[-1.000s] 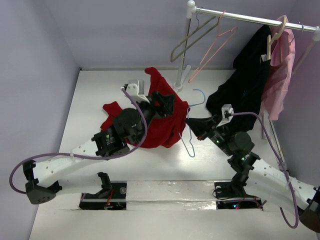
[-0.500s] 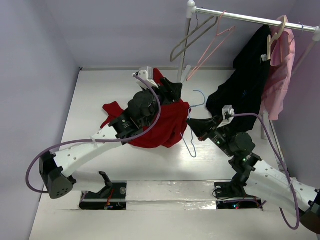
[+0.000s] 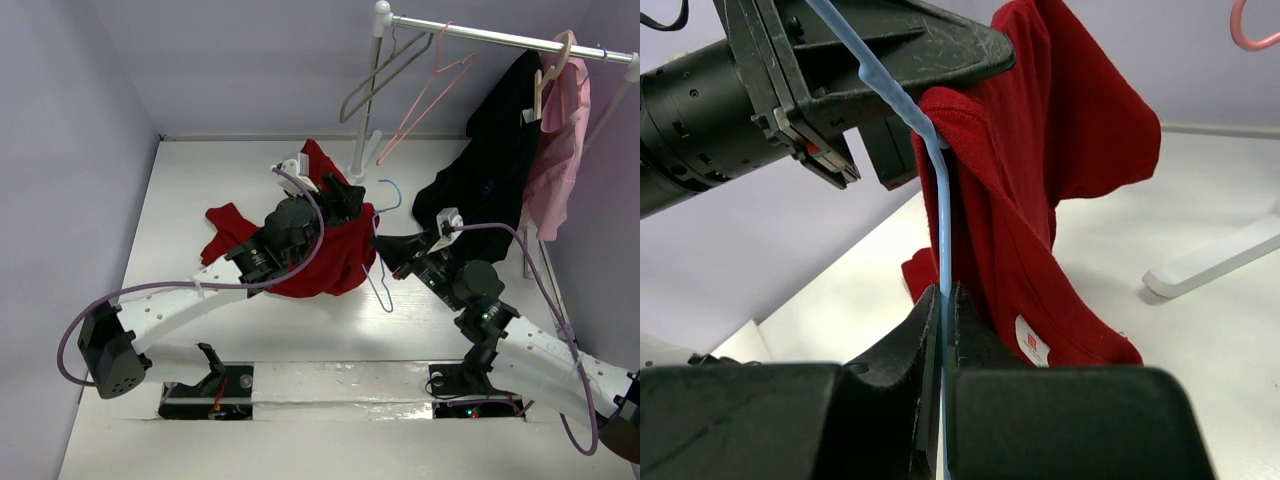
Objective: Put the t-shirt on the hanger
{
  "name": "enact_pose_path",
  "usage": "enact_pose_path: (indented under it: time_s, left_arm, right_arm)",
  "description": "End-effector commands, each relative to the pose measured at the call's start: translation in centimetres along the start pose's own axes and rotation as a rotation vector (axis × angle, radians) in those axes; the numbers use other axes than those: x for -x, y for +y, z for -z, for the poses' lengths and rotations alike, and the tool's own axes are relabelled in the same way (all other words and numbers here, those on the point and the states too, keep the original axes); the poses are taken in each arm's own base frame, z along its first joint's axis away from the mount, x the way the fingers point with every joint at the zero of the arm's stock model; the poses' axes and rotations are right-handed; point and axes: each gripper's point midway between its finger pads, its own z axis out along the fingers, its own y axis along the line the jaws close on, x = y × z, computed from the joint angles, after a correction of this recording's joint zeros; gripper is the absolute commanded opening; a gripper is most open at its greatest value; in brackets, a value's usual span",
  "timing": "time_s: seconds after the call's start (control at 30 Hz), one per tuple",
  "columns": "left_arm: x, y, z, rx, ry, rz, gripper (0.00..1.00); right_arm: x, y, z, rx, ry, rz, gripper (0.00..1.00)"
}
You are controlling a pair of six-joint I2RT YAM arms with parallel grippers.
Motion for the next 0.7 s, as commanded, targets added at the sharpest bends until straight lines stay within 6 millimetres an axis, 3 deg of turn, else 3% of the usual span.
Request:
enact_pose_path:
  time_s: [0.0, 0.27, 0.37, 0.67]
  left_arm:
    - [2.2, -1.5, 0.6, -0.047, -0.061, 0.061, 0.64]
    - [2.0, -2.9, -0.3, -0.100, -0.069, 0.093, 0.64]
    - [1.8, -3.2, -0.3, -0.125, -0.068, 0.109, 0.59]
    - [1.2, -2.9, 0.4, -0.163, -0.072, 0.148, 0.22]
  right_arm:
    - [4.6, 1.8, -0.6, 0.039, -0.128, 0.018, 0.00]
    - [3.4, 2.4, -1.4, 0.061, -0.097, 0.018, 0.00]
    - [3.4, 2.5, -1.7, 0.061, -0.095, 0.023, 0.00]
    - [2.8, 2.7, -3.4, 0.049, -0.057, 0.020, 0.00]
